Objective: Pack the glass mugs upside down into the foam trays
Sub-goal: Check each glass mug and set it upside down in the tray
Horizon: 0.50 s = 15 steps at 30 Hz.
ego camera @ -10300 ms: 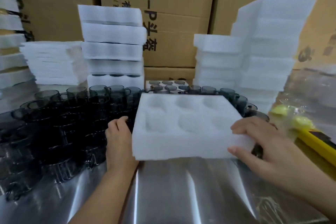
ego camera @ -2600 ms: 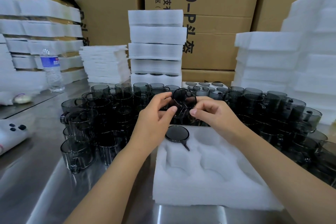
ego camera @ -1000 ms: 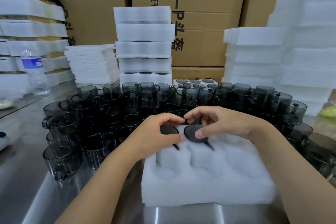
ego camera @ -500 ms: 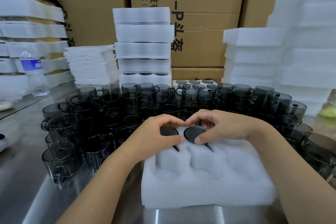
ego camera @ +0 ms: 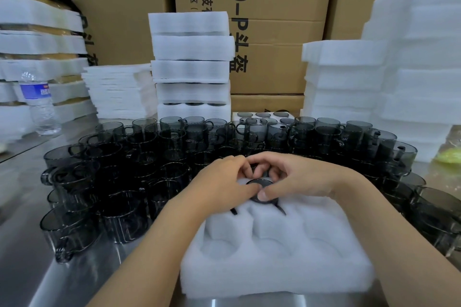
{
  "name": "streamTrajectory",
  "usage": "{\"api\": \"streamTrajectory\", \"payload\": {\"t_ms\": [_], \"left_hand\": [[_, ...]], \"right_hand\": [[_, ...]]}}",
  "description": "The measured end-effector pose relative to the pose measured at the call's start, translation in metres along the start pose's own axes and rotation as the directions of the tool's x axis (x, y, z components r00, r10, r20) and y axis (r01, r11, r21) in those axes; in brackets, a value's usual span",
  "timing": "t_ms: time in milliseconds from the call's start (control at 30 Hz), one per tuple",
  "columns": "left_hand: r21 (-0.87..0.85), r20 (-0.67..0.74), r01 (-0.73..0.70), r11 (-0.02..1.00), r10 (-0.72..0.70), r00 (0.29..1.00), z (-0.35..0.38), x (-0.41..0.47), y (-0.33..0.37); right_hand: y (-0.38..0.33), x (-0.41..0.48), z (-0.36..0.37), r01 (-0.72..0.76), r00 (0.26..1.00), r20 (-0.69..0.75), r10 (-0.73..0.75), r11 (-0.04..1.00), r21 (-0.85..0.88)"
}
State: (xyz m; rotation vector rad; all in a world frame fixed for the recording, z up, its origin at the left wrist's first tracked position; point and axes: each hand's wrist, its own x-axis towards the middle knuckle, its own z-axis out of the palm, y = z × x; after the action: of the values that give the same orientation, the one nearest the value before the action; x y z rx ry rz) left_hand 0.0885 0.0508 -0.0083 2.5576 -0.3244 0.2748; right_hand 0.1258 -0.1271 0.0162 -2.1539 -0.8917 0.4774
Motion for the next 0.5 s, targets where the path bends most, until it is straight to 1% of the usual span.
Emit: {"api": "streamTrajectory", "payload": {"t_ms": [33, 67, 100, 133, 167, 200, 233, 267, 300, 333, 367, 400, 433, 500], "left_hand": [[-0.017, -0.01, -0.026, 1.0, 0.026, 1.0, 0.0, -0.001, -0.002], [-0.021, -0.021, -0.052, 0.998, 0.051, 0.998, 0.0, -0.002, -0.004], [-0.026, -0.033, -0.073, 0.997, 0.073, 0.997, 0.0, -0.003, -0.006], [-0.04, -0.047, -0.088, 0.995, 0.086, 0.995, 0.0, -0.004, -0.007], [-0.061, -0.057, -0.094, 0.994, 0.091, 0.994, 0.0, -0.005, -0.008], [-0.08, -0.064, -0.093, 0.992, 0.088, 0.994, 0.0, -0.006, -0.009], [-0.09, -0.069, -0.092, 0.992, 0.086, 0.994, 0.0, -0.007, -0.009], [-0.094, -0.075, -0.091, 0.991, 0.084, 0.994, 0.0, -0.008, -0.009], [-0.098, -0.079, -0.091, 0.991, 0.083, 0.993, 0.0, -0.008, -0.008], [-0.107, -0.079, -0.088, 0.99, 0.08, 0.994, 0.0, -0.008, -0.008], [-0.132, -0.079, -0.083, 0.988, 0.073, 0.994, -0.001, -0.008, -0.008], [-0.175, -0.079, -0.075, 0.982, 0.062, 0.995, -0.001, -0.008, -0.008], [-0.226, -0.079, -0.065, 0.972, 0.048, 0.996, -0.001, -0.008, -0.008], [-0.29, -0.081, -0.053, 0.956, 0.031, 0.996, -0.002, -0.009, -0.008]], "right_hand": [[0.0, 0.0, 0.0, 0.047, 0.997, -0.057, -0.043, 0.997, 0.064], [0.0, 0.001, 0.0, 0.105, 0.979, -0.188, -0.076, 0.984, 0.146], [0.0, 0.002, -0.003, 0.159, 0.919, -0.389, -0.072, 0.967, 0.198], [0.002, 0.003, -0.007, 0.19, 0.792, -0.61, -0.031, 0.961, 0.198], [0.005, 0.002, -0.013, 0.176, 0.606, -0.795, 0.02, 0.972, 0.159], [0.01, 0.0, -0.02, 0.098, 0.412, -0.908, 0.072, 0.988, 0.123], [0.015, -0.004, -0.027, -0.027, 0.268, -0.956, 0.116, 0.993, 0.112], [0.021, -0.007, -0.034, -0.201, 0.204, -0.968, 0.148, 0.974, 0.107], [0.028, -0.01, -0.039, -0.401, 0.203, -0.962, 0.181, 0.912, 0.087], [0.034, -0.013, -0.041, -0.576, 0.227, -0.948, 0.225, 0.815, 0.056], [0.038, -0.015, -0.043, -0.697, 0.253, -0.931, 0.263, 0.717, 0.014], [0.041, -0.016, -0.043, -0.76, 0.276, -0.915, 0.293, 0.649, -0.021], [0.044, -0.016, -0.043, -0.782, 0.298, -0.902, 0.312, 0.622, -0.043], [0.046, -0.015, -0.042, -0.77, 0.324, -0.889, 0.325, 0.636, -0.048]]}}
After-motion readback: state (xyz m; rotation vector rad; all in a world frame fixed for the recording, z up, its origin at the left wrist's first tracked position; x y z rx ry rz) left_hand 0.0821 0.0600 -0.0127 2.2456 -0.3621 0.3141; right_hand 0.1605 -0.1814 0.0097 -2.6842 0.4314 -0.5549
